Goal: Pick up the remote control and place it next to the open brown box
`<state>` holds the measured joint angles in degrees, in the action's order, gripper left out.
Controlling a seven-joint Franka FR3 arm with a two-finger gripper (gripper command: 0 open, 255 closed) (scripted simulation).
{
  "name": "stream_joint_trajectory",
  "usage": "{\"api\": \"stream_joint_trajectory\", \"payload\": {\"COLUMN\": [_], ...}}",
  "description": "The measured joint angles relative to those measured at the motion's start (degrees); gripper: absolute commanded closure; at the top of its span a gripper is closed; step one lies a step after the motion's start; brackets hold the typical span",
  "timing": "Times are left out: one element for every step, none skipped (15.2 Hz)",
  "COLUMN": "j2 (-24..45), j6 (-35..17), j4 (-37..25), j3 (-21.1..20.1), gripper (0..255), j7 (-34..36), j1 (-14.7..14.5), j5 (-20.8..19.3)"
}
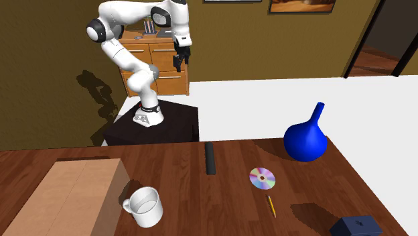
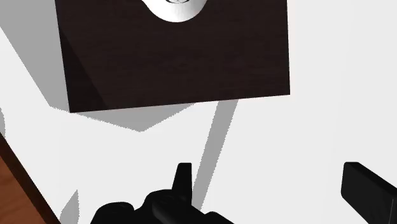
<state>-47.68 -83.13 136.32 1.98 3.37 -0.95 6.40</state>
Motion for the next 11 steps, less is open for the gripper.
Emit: {"api": "stream_joint_trajectory", "payload": {"j2": [0.0, 0.97, 2.24, 3.92, 5.52, 7.5, 9.61, 11.54, 13.55, 15.44, 17.6], "j6": [0.0, -0.63, -1.6, -2.77, -4.07, -5.51, -7.26, -8.01, -9.44, -10.4, -11.73], "j4": [0.0, -0.27, -0.47, -0.83, -1.0, -1.44, -1.67, -2.72, -3.18, -3.99, -4.72], "j3": [0.0, 0.17, 0.23, 0.63, 0.72, 0.85, 1.0, 1.36, 1.47, 1.89, 2.16], "gripper": [0, 0, 0, 0, 0, 0, 0, 0, 0, 0, 0], "j7": [0.0, 0.24, 0.82, 1.16, 1.89, 2.61, 3.31, 3.91, 4.74, 5.24, 5.91], "j1": [0.0, 0.3, 0.68, 1.24, 1.71, 2.18, 2.65, 3.2, 3.62, 4.18, 4.63], "j5": [0.0, -0.09, -0.05, -0.25, -0.2, -0.16, -0.1, -0.18, -0.06, -0.17, -0.12]}}
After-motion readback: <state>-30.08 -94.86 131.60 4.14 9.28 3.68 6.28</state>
